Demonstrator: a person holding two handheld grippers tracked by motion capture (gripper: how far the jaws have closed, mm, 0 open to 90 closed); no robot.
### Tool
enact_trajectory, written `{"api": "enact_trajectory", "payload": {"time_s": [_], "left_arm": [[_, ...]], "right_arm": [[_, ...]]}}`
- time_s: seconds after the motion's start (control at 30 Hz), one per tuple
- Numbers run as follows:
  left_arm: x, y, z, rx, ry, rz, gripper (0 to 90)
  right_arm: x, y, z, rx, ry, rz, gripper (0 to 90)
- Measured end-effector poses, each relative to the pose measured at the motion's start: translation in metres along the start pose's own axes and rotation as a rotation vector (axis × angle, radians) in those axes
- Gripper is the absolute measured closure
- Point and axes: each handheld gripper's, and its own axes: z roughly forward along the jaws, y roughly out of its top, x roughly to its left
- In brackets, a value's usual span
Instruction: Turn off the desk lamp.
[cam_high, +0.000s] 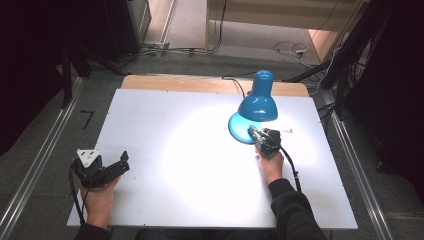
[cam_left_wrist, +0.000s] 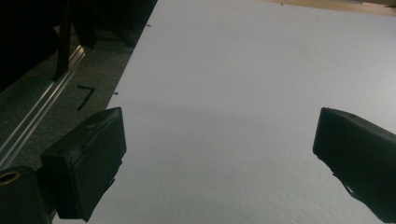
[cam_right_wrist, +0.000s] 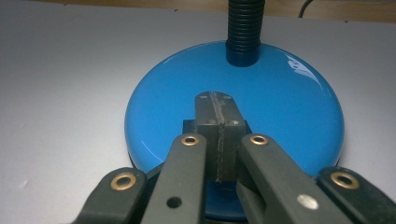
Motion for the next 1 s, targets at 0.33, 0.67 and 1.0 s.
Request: {"api": "enact_trajectory", "payload": {"time_s": [0.33, 0.67, 1.0], "left_arm": [[0.001, 0.000, 0.001, -0.001, -0.001, -0.003, 3.4], [0.001, 0.000, 0.001, 0.001, -0.002, -0.004, 3.4], [0.005, 0.000, 0.000, 0.001, 0.002, -0.016, 3.4]], "right_arm": [[-0.002, 0.002, 0.005, 0.006, -0.013, 0.000, 88.3], [-0.006, 0.003, 0.004, 0.007, 0.003, 0.032, 88.1], [-0.019, 0.005, -0.004, 0.002, 0.014, 0.066, 80.0]]}}
